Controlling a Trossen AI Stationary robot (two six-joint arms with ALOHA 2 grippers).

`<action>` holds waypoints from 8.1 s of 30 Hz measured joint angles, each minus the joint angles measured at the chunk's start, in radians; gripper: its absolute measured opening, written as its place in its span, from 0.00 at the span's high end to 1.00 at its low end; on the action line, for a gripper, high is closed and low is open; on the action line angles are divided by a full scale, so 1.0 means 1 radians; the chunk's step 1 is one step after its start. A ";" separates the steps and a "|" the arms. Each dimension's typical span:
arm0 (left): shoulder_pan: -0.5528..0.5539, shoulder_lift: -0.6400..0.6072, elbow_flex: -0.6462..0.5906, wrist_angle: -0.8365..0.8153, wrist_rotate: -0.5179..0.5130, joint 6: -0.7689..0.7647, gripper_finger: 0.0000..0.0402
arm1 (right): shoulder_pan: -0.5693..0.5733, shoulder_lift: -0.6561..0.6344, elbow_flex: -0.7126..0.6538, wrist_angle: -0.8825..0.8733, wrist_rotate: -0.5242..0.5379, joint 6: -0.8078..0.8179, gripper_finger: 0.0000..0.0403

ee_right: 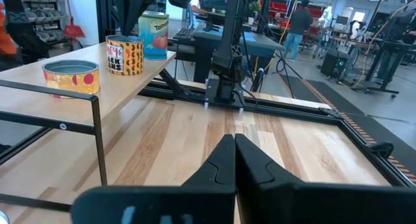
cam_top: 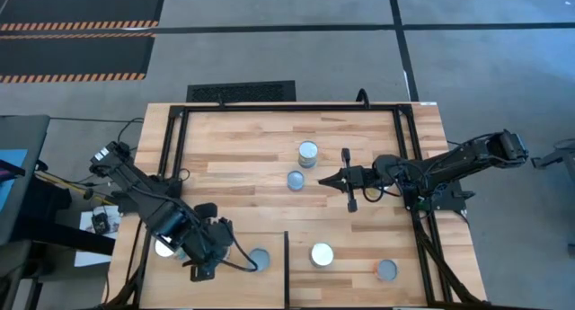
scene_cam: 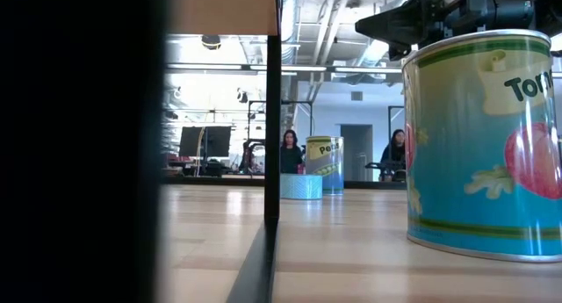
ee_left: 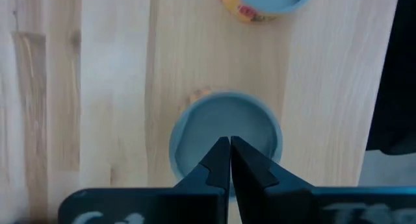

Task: Pick and place cans onto a shelf
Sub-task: Adjust the canned goods on the shelf, then put the canned peas on the shelf

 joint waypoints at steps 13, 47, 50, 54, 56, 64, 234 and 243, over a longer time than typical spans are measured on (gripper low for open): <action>-0.017 0.000 0.000 -0.032 -0.021 -0.026 1.00 | 0.000 0.000 0.000 -0.001 0.000 0.000 0.97; -0.010 -0.006 -0.058 -0.091 0.033 -0.053 1.00 | 0.000 0.000 0.000 -0.003 0.000 0.000 0.97; -0.010 -0.010 -0.058 -0.101 0.032 -0.059 1.00 | 0.000 0.000 0.000 -0.003 0.000 0.000 0.97; -0.010 -0.010 -0.058 -0.130 0.032 -0.059 1.00 | 0.000 0.000 0.000 -0.003 0.000 0.000 0.97; -0.010 -0.011 -0.058 -0.142 0.031 -0.068 1.00 | 0.000 0.000 0.000 -0.003 0.000 0.000 0.97; -0.010 -0.011 -0.058 -0.142 0.052 -0.075 1.00 | 0.000 0.000 0.000 -0.003 -0.001 0.000 0.97; 0.835 -0.975 -1.344 1.422 -0.010 0.905 1.00 | -0.207 0.611 0.975 -1.333 0.143 -0.090 0.99; 0.835 -1.145 -1.345 1.266 -0.094 0.880 1.00 | -0.016 0.611 1.307 -1.573 0.236 0.071 0.98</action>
